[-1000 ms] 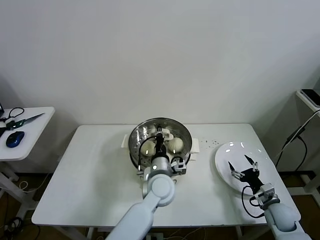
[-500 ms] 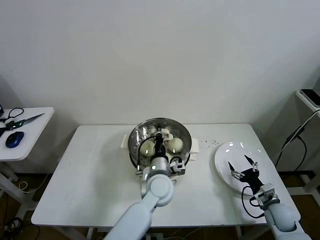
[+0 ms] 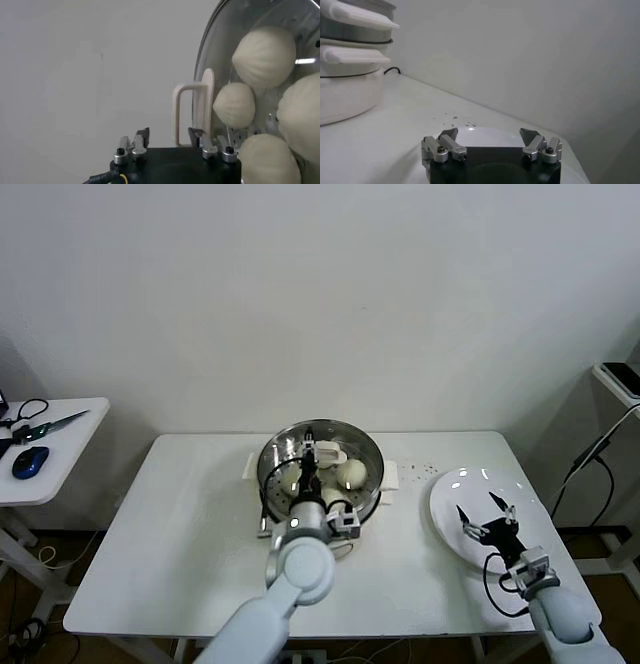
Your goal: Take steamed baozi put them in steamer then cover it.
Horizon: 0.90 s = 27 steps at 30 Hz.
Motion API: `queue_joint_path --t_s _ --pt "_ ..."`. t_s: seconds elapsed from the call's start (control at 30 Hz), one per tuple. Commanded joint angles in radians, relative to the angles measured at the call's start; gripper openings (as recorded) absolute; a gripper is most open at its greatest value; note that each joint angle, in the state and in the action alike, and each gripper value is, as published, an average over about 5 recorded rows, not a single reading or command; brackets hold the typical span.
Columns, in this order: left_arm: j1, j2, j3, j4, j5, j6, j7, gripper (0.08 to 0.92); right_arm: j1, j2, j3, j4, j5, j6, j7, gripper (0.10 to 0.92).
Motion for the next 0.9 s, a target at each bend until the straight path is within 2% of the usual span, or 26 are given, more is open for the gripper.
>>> queue_joint_path --t_s 0.03,0.23,0.33,0.5,0.63,0.73,0.9 --pt "0.087 0.11 -0.01 -0.231 -0.1 0.045 0.01 0.604 0.003 0.0 0.003 0.022 0.018 -0.065 0.001 0.823" --pt "0.209 0.155 -0.08 -0.358 -0.203 -0.032 -0.054 0.77 0.011 0.002 0.007 0.039 0.023 -0.091 0.005 0.823" --pt "0.278 0.174 -0.129 -0.42 -0.25 -0.076 -0.099 0.813 0.01 0.007 0.007 0.051 0.047 -0.097 0.015 0.823" --pt "0.395 0.182 -0.264 -0.458 -0.39 -0.21 -0.262 0.822 -0.006 0.012 0.007 0.074 0.047 -0.099 0.017 0.823" --pt "0.485 0.164 -0.457 -0.441 -0.623 -0.44 -0.378 0.823 -0.019 0.026 0.012 0.094 0.047 -0.094 0.017 0.823" --pt "0.57 0.142 -0.611 -0.435 -0.815 -0.592 -0.411 0.823 -0.037 0.032 0.014 0.119 0.046 -0.097 0.015 0.823" --pt "0.663 0.089 -0.802 -0.382 -1.198 -0.768 -0.432 0.823 -0.053 0.049 0.016 0.154 0.048 -0.097 0.013 0.823"
